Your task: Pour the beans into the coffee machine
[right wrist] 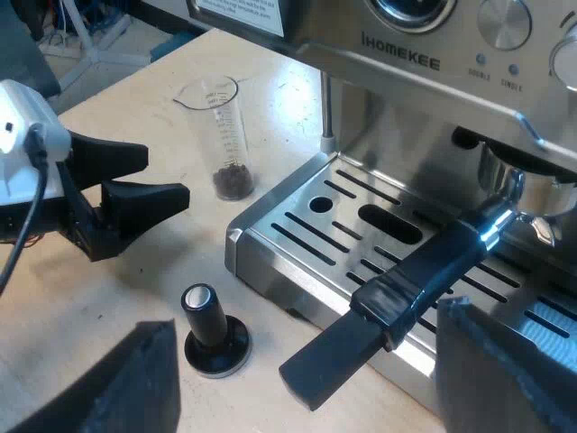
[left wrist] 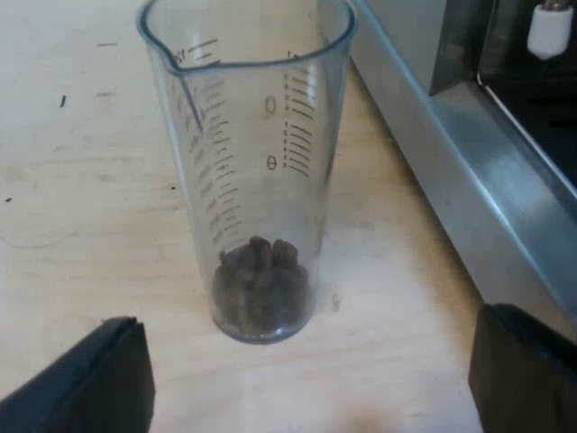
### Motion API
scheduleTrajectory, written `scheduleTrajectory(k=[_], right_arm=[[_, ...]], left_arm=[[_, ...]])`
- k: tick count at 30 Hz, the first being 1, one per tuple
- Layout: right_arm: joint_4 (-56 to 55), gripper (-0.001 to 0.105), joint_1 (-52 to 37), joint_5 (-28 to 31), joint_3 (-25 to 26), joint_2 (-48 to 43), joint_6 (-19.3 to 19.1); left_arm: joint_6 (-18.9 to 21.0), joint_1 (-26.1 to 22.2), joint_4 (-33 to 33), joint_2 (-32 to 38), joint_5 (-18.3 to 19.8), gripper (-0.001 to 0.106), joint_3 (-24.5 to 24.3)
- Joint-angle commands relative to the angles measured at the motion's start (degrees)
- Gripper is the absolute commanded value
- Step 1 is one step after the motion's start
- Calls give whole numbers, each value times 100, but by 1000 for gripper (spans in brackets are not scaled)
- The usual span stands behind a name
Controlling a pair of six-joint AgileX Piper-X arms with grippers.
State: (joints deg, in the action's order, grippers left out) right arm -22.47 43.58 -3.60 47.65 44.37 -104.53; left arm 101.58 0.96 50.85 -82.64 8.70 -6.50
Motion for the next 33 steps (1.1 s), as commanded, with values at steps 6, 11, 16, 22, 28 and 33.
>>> scheduleTrajectory(k=[6,11,16,22,28,33], right_arm=[[85,62,12,4,67,-12,-49],[85,62,12,4,67,-12,-61],[85,62,12,4,67,-12,-61],[85,62,12,4,67,-12,-61],[85,62,12,4,67,-12,-61],[85,62,12,4,67,-12,-61]], left_arm=[[63,20,721,-510,-28,74,-336],[63,20,735,-706,-339,74,-548],[63,20,736,-785,-441,74,-634],[-22,20,662,-783,-441,74,-677],[-48,20,662,-783,-466,74,-677],[-154,20,581,-783,-531,84,-750]])
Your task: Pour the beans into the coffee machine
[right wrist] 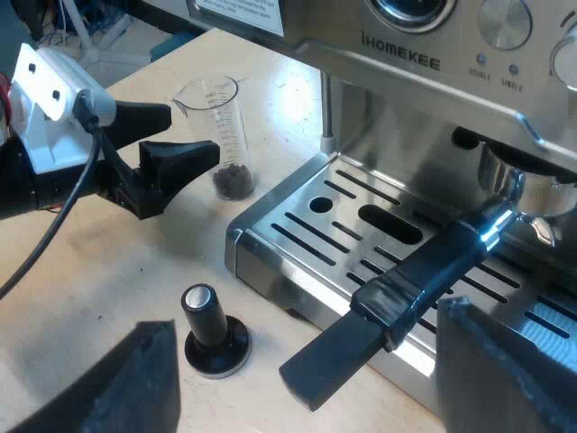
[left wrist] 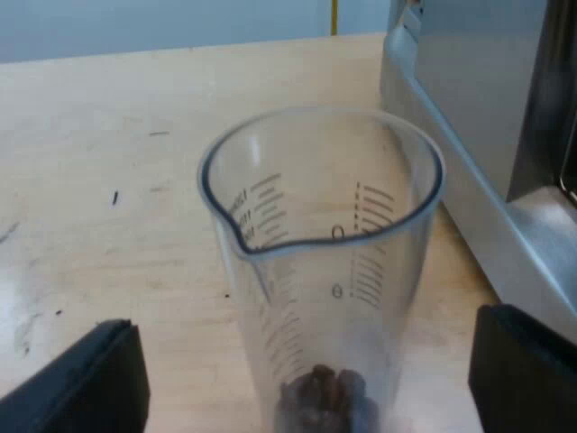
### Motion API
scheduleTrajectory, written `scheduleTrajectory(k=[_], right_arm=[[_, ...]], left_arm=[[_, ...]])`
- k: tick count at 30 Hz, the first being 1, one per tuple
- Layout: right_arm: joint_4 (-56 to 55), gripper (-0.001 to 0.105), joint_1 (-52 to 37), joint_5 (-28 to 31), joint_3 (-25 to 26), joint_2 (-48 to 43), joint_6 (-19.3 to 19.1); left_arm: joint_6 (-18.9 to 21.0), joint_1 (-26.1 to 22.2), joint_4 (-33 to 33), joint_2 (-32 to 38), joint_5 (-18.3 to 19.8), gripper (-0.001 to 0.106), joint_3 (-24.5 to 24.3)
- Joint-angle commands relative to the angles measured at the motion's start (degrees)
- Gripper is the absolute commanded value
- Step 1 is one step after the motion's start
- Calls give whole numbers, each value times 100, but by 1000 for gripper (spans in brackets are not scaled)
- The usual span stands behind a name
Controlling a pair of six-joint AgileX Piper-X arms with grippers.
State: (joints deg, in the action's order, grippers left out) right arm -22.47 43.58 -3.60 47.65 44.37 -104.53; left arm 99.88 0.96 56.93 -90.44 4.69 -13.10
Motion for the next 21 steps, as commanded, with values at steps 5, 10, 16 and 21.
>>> scheduleTrajectory(k=[5,10,16,21], right_arm=[[85,62,12,4,67,-12,-61],[85,62,12,4,67,-12,-61],[85,62,12,4,67,-12,-61],[85,62,12,4,67,-12,-61]], left_arm=[[16,20,-439,-3,-143,93,-286],[16,20,-555,-118,-48,93,-458],[45,20,-523,-355,48,93,-720],[56,20,-543,-430,48,93,-818]])
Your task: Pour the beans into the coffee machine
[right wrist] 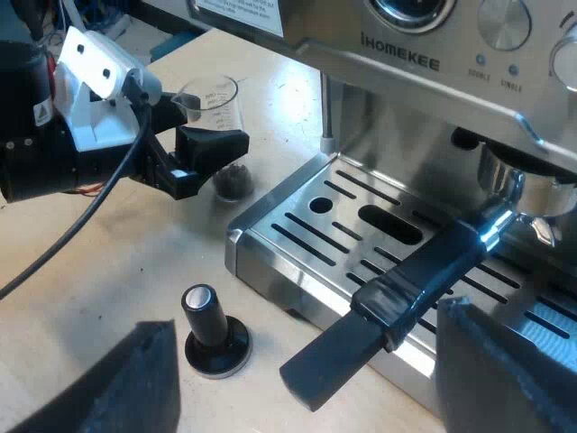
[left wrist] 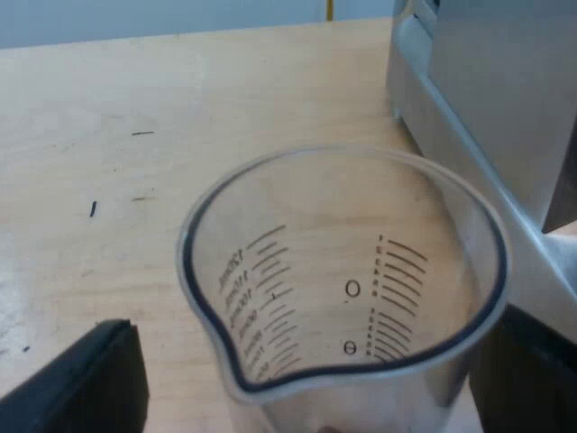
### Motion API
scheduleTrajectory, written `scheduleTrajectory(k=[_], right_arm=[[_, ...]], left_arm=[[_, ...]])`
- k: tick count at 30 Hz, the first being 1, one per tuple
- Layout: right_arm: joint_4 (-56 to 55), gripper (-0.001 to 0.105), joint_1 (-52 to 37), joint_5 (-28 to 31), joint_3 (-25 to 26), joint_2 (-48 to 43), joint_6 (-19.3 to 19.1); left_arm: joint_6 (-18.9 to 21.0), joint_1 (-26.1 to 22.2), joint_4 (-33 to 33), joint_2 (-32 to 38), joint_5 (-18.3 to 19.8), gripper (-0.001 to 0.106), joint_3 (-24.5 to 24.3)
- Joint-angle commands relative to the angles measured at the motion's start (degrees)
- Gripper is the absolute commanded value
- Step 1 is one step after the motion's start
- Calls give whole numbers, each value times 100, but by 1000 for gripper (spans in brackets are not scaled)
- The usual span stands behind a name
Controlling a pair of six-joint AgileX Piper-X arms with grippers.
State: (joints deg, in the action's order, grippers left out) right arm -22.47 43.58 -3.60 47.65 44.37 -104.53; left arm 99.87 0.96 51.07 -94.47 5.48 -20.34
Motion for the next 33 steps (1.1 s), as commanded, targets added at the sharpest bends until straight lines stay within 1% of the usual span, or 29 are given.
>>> scheduleTrajectory(k=[1,7,10,13,16,17,18,19,21,24,30,33], right_arm=[[85,62,12,4,67,-12,-61],[85,62,12,4,67,-12,-61],[85,62,12,4,67,-12,-61],[85,62,12,4,67,-12,-61],[85,62,12,4,67,-12,-61],[85,62,12,4,67,-12,-61],[85,62,12,4,67,-12,-61],[85,62,12,4,67,-12,-61],[85,62,12,4,67,-12,-61],[85,62,12,4,67,-12,-61],[85,62,12,4,67,-12,-61],[85,62,12,119,67,-12,-61]], left_arm=[[57,20,46,-55,-31,93,-128],[57,20,58,-219,-31,93,-326],[57,20,58,-316,-4,93,-470],[57,20,2,-332,60,92,-512],[57,20,4,-332,60,84,-511],[57,20,4,-332,60,78,-511],[57,20,4,-332,60,71,-511],[57,20,4,-332,60,67,-511],[57,20,4,-332,60,51,-511],[57,20,4,-332,60,41,-511],[57,20,4,-332,74,41,-511],[57,20,4,-332,74,41,-511]])
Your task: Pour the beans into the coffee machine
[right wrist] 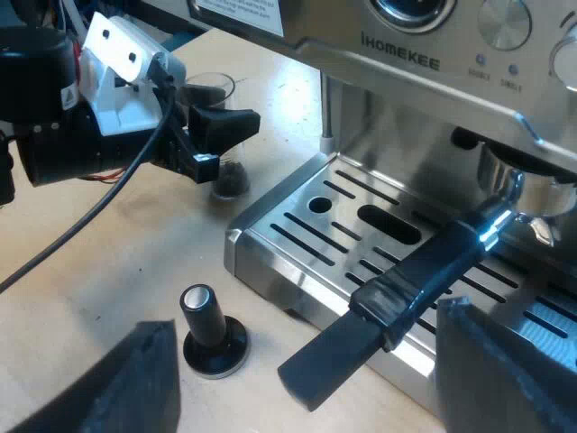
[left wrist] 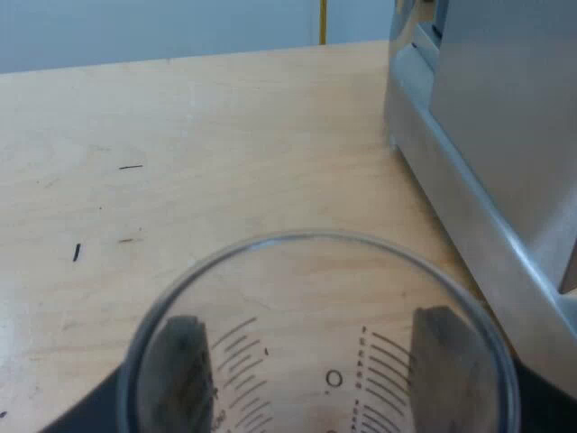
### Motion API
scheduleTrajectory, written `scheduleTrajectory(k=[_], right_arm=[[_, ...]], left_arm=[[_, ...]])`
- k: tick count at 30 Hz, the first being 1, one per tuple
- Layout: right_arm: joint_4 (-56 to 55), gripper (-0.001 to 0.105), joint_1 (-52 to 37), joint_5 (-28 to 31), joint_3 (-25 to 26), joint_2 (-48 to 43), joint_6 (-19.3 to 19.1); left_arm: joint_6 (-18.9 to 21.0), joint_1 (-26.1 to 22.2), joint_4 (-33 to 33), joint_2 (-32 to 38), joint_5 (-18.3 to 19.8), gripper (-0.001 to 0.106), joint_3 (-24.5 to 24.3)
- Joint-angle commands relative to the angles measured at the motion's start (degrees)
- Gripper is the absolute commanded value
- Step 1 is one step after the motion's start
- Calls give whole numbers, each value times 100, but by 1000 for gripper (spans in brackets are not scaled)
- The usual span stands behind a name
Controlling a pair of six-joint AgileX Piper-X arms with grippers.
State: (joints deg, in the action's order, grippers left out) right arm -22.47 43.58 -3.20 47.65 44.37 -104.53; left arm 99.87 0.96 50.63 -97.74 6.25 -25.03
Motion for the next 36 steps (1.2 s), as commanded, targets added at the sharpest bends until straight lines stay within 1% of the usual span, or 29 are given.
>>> scheduleTrajectory(k=[1,2,6,10,11,15,16,18,19,22,25,26,29,30,32,33,34,35,36], right_arm=[[85,62,12,95,67,-12,-61],[85,62,12,134,67,-12,-61],[85,62,12,175,67,-12,-61],[85,62,12,175,67,-12,-61],[85,62,12,175,67,-12,-61],[85,62,12,175,67,-12,-61],[85,62,12,175,67,-12,-61],[85,62,12,175,67,-12,-61],[85,62,12,175,67,-12,-61],[85,62,12,175,67,-12,-61],[85,62,12,175,67,-12,-61],[85,62,12,175,67,-12,-61],[85,62,12,175,67,-12,-61],[85,62,12,175,67,-12,-61],[85,62,12,175,67,-12,-61],[85,62,12,175,67,-12,-61],[85,62,12,175,67,-12,-61],[134,62,12,175,67,-12,-61],[204,62,12,175,67,-12,-61]], left_arm=[[57,20,47,-4,-3,41,-41],[57,20,69,14,40,41,-41],[57,20,18,268,428,41,-30],[89,20,-166,653,606,41,-30],[204,20,-342,808,615,41,-30],[317,20,-1182,1336,614,41,-30],[317,20,-1262,1417,614,40,-30],[316,20,-1659,1749,614,40,-30],[316,20,-1731,1808,614,40,-30],[316,20,-2048,2301,545,40,-30],[316,20,-2360,2822,346,40,-30],[316,20,-2555,3058,256,40,-30],[316,20,-2677,3259,217,40,-30],[316,20,-3168,3895,215,40,-30],[316,20,-3364,4198,203,40,-30],[316,20,-3589,4437,201,40,-54],[316,20,-3628,4475,203,40,-62],[316,20,-3858,4713,182,40,-107],[316,20,-3935,4746,174,40,-127]])
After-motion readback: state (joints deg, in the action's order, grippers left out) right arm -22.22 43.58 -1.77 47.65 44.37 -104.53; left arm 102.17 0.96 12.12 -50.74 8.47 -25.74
